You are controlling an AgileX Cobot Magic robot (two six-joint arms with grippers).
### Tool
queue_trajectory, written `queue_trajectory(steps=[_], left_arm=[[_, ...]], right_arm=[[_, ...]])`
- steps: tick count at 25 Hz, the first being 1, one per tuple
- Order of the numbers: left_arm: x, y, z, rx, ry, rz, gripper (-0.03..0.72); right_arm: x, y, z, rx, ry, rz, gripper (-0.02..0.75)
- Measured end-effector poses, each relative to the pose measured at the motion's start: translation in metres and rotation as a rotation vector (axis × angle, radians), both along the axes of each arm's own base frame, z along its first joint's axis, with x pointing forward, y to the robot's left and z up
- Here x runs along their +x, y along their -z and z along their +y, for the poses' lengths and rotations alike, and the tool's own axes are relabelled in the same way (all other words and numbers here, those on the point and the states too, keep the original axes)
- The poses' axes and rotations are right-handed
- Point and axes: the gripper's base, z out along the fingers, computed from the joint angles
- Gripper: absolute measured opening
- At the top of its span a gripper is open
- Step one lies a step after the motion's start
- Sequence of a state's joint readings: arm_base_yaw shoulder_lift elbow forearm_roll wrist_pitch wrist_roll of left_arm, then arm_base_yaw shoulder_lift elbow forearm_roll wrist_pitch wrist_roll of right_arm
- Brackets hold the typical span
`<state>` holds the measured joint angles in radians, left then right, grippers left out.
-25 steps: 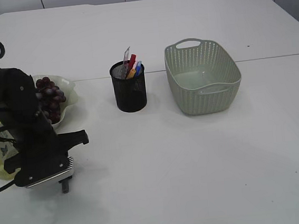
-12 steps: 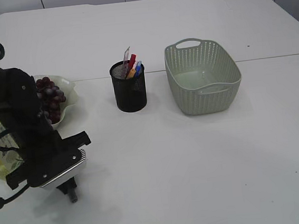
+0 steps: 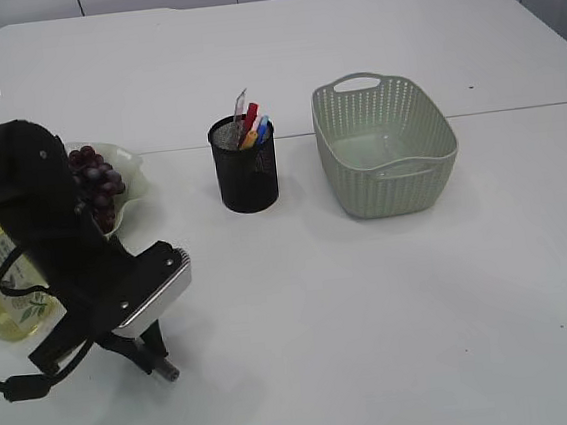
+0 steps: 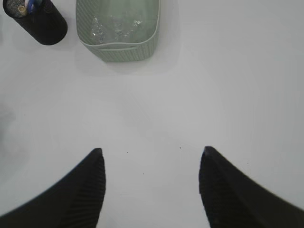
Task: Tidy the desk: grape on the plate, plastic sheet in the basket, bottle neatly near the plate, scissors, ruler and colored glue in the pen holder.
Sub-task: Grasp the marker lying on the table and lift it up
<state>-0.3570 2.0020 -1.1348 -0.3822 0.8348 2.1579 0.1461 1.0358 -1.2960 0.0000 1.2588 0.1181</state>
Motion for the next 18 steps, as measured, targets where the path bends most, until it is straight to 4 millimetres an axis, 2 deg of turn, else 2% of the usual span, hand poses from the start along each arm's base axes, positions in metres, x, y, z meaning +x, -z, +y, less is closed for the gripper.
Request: queue_trajectory(steps=[4,7,12,18], left_arm=[[0.0,-0.004,-0.002,-0.014,-0.125,0.035,0.077],[0.007,-0.015,-0.007,-0.026,-0.245,0.069,0.077],[0.025,-0.051,-0.02,-0.059,-0.427,0.159,0.076],[0.039,-0.093,-0.034,-0.104,-0.563,0.225,0.076]], right_arm=[[0.0,0.0,0.0,0.0,0.0,0.0,0.458],[0.0,0.0,0.0,0.0,0.0,0.0,0.459],[0.0,0.0,0.0,0.005,-0.002,0.001,0.459],[0.0,0.0,0.0,0.005,-0.002,0.001,0.458]])
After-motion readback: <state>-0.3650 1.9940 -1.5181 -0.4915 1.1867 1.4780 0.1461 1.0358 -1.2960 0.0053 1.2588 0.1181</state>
